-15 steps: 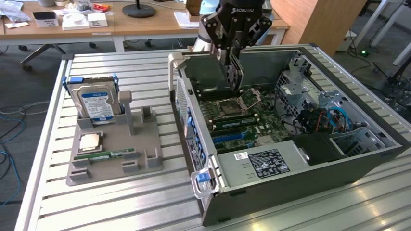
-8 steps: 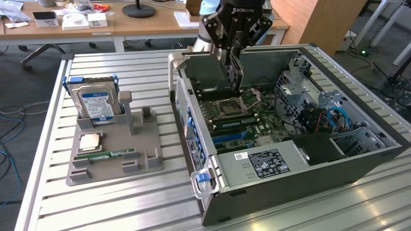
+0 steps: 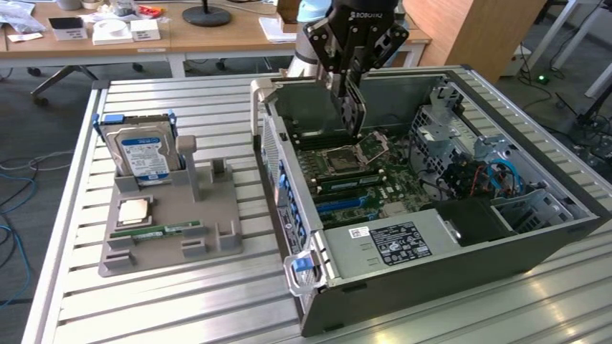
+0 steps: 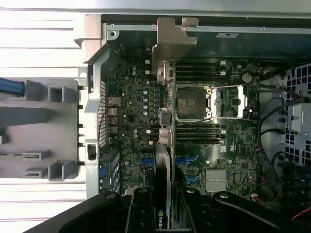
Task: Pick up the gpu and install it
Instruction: 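Pick up the gpu and move the gpu toward the slot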
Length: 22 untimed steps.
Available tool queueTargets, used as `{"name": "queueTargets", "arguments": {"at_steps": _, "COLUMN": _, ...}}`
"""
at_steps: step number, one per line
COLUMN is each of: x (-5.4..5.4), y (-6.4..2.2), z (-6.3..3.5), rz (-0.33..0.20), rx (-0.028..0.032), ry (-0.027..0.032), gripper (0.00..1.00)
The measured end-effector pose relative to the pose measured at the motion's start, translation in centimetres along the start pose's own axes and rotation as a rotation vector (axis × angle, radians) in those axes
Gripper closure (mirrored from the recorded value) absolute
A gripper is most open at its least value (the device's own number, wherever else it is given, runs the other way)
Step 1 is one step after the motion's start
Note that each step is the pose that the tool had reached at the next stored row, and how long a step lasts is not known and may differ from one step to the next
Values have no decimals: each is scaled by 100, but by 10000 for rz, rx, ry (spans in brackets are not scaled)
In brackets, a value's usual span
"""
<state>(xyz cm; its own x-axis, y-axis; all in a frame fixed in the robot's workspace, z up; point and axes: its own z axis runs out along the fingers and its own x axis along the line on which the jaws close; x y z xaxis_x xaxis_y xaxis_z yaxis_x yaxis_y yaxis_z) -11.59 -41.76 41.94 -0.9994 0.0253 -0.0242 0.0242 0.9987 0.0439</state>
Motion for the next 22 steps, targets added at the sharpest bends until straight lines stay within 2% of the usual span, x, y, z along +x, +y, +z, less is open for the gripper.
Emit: {"name": "queueTargets", "arguments": {"at_steps": 22, "x": -308, "y": 7, "z": 14, "rz": 0, "rx": 0, "ry": -1, "gripper": 74}}
